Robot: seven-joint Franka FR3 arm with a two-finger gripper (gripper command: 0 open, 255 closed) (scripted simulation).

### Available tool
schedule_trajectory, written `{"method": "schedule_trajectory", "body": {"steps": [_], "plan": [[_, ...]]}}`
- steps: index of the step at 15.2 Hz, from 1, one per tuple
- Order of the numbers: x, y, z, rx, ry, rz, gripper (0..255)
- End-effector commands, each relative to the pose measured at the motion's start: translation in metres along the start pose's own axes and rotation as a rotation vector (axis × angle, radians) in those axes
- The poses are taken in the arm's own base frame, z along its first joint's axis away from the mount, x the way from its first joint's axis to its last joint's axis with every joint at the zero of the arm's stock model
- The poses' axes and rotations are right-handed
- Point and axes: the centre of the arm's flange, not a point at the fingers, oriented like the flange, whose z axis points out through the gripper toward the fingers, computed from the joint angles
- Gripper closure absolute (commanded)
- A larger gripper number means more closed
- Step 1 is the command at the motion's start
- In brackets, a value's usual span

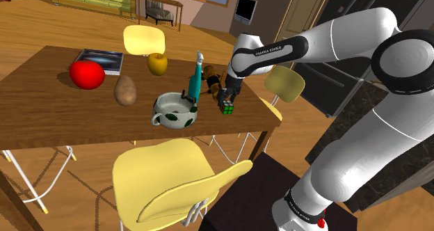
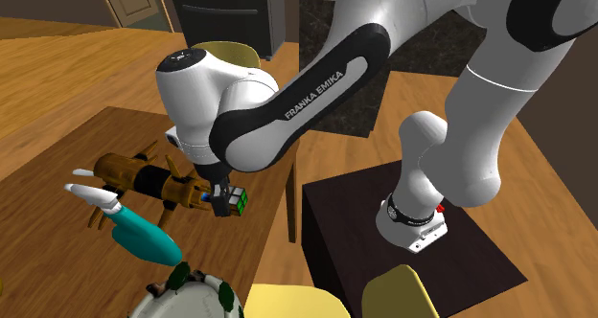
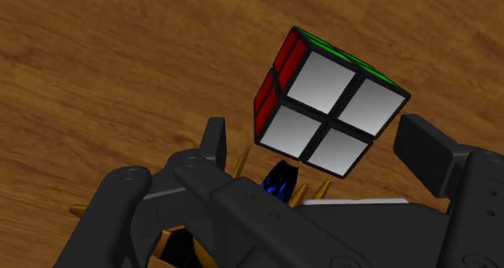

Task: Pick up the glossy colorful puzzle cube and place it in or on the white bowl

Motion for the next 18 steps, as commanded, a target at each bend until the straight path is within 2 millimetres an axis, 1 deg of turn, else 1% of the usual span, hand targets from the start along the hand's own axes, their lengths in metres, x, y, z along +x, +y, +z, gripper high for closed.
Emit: {"method": "schedule_trajectory", "body": {"steps": [1,7,8,17,18], "plan": [[0.0003,0.0,0.004,0.0,0.001,0.0,0],[0.0003,0.0,0.004,0.0,0.001,0.0,0],[0.0003,0.0,0.004,0.0,0.001,0.0,255],[0.0003,0.0,0.004,0.0,0.001,0.0,255],[0.0005,0.0001,-0.0013,0.0,0.001,0.0,255]]}}
